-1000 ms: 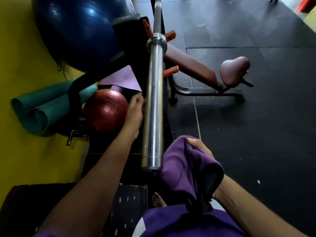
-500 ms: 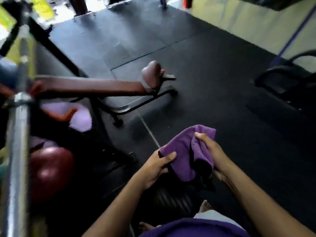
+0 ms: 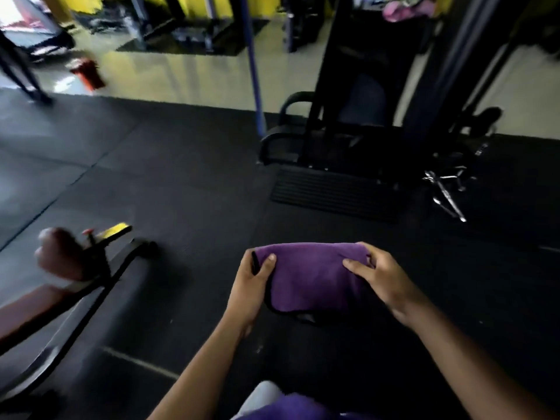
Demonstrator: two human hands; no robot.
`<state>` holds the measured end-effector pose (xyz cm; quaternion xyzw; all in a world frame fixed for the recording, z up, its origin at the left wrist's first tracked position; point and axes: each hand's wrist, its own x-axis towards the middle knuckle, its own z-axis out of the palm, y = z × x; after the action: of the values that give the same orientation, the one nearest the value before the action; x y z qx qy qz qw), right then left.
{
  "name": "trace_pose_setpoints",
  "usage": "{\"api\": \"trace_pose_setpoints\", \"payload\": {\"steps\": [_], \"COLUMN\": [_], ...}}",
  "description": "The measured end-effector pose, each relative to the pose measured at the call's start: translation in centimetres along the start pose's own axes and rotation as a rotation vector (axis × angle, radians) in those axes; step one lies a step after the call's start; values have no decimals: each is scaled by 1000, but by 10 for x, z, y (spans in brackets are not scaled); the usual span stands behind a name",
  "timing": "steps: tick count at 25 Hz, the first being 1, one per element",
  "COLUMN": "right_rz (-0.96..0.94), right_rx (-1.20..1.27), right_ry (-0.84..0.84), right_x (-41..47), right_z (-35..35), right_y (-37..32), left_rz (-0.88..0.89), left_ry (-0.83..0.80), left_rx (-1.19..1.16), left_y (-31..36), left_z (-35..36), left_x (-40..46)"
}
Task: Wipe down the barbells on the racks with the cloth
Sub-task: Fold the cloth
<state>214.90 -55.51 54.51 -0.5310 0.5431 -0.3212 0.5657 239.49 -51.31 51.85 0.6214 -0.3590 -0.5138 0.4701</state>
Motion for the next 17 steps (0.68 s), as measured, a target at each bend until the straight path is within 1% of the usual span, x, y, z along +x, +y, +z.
{"api": "trace_pose_setpoints", "payload": {"steps": [1,2,3,5,6,7,8,9,10,12,15,17], "right_rz": [14,31,54,97,106,118,127,136,142,159,209,256], "right_rx": [10,11,10,11,6,3,16,28,34,99,317,326], "right_ry": [79,160,242,415,496,582,641,676,702,733,736,807], "right_x": [8,17,27,46,52,59,63,66,70,76,69,65], "right_z": [-10,-19,-26,-38,-42,-50,-58,-68,-81,-115,-156,-185], "right_y": [8,15,21,29,28,26,21,17,12,7,5,12], "left_rz": [48,100,153,209,264,351,439,529,610,764,885,1034], "left_ry": [9,-14,-102,-432,-574,-675,-721,-734,-774,-885,-1036,-1154], "left_rx": [148,256,307,326,404,527,656,752,798,788,744,795], "left_y": [1,1,3,6,6,4,3,7,12,21,45,54], "left_z": [17,34,53,97,118,139,154,166,181,211,259,298], "left_x": [16,31,44,61,65,73,83,96,117,159,196,217]}}
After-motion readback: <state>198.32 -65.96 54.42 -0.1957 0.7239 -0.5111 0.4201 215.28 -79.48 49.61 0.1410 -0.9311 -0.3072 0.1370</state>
